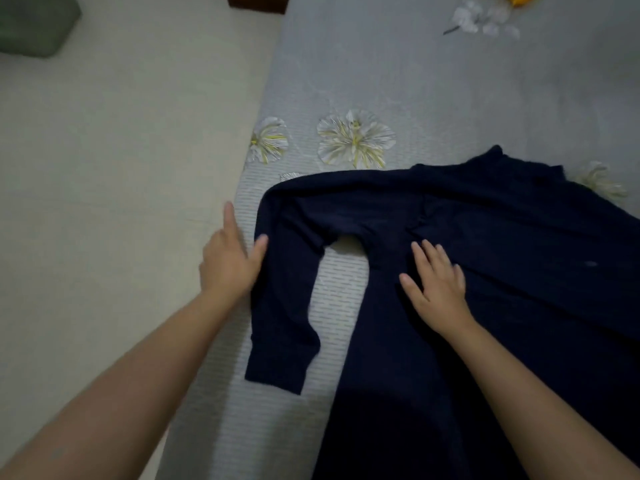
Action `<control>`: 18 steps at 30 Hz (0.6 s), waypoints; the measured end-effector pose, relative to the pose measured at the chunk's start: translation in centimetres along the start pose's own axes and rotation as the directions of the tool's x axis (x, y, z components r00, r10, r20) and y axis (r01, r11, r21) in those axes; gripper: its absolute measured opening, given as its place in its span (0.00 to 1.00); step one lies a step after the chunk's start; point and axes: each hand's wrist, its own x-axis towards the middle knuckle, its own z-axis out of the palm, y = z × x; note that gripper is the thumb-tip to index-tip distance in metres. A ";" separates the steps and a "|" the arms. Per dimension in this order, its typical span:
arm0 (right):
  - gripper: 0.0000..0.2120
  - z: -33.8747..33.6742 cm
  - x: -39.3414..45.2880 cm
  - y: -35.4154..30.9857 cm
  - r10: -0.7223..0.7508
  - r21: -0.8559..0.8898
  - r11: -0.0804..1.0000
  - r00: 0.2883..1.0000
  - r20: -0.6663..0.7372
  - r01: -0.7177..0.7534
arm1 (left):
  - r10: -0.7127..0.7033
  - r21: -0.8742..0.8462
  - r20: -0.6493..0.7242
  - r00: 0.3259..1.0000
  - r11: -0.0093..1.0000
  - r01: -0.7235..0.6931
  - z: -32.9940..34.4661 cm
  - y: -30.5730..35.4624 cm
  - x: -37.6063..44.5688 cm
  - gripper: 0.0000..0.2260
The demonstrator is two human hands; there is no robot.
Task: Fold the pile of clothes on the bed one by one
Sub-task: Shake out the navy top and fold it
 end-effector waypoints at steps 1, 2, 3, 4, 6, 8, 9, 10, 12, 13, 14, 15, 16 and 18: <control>0.28 0.5 -0.2 0.0 0.017 -0.046 0.999 1.000 0.008 -0.017 | 0.013 0.023 -0.031 0.999 1.000 -0.012 1.1 -0.7 -2.3 0.33; 0.29 1.0 -0.4 0.0 0.032 -0.073 0.997 0.999 0.012 -0.031 | 0.020 0.037 -0.062 0.998 0.999 -0.017 2.0 -1.2 -4.6 0.32; 0.29 1.4 -0.6 0.1 0.041 -0.077 0.996 0.999 0.007 -0.040 | 0.017 0.026 -0.088 0.996 1.000 -0.014 2.8 -1.3 -6.5 0.32; 0.29 1.7 -0.9 0.2 0.041 -0.065 0.997 0.999 -0.009 -0.042 | 0.014 -0.006 -0.107 0.994 1.000 -0.015 3.6 -1.2 -8.1 0.32; 0.28 1.9 -1.4 0.2 0.027 -0.002 1.000 0.997 -0.070 -0.027 | 0.019 -0.063 -0.133 0.991 0.998 -0.027 5.0 -0.5 -9.8 0.31; 0.29 1.7 -2.0 0.2 0.026 0.070 0.997 0.993 -0.118 -0.018 | -0.025 -0.096 -0.116 0.993 0.995 0.014 5.7 0.3 -10.0 0.32; 0.31 1.6 -2.4 0.3 0.026 0.087 0.996 0.992 -0.124 -0.015 | -0.075 -0.115 -0.096 0.993 0.991 0.064 5.8 0.5 -9.7 0.32; 0.31 1.4 -2.9 0.5 0.023 0.093 0.996 0.992 -0.126 -0.011 | -0.129 -0.151 -0.092 0.987 0.982 0.115 5.9 0.5 -9.4 0.31; 0.32 1.0 -3.8 1.2 0.018 0.097 0.995 0.991 -0.135 -0.005 | -0.191 -0.262 -0.092 0.977 0.952 0.161 5.9 0.6 -9.0 0.30; 0.31 0.7 -4.4 1.7 0.022 0.105 0.994 0.990 -0.141 -0.007 | -0.188 -0.307 -0.088 0.978 0.939 0.153 5.7 0.7 -9.0 0.29; 0.31 0.3 -5.0 2.5 0.030 0.118 0.993 0.989 -0.148 -0.013 | -0.162 -0.335 -0.096 0.982 0.934 0.122 5.5 1.0 -9.1 0.29; 0.30 -0.1 -5.7 3.3 0.041 0.135 0.991 0.987 -0.158 -0.020 | -0.117 -0.351 -0.119 0.986 0.934 0.069 5.3 1.5 -9.2 0.28; 0.29 -0.6 -6.5 4.4 0.056 0.155 0.988 0.984 -0.170 -0.029 | -0.061 -0.357 -0.146 0.987 0.934 0.005 5.0 2.4 -9.3 0.28; 0.28 -1.7 -8.2 6.6 0.099 0.205 0.977 0.976 -0.195 -0.058 | 0.054 -0.354 -0.185 0.981 0.928 -0.118 4.5 5.4 -9.2 0.28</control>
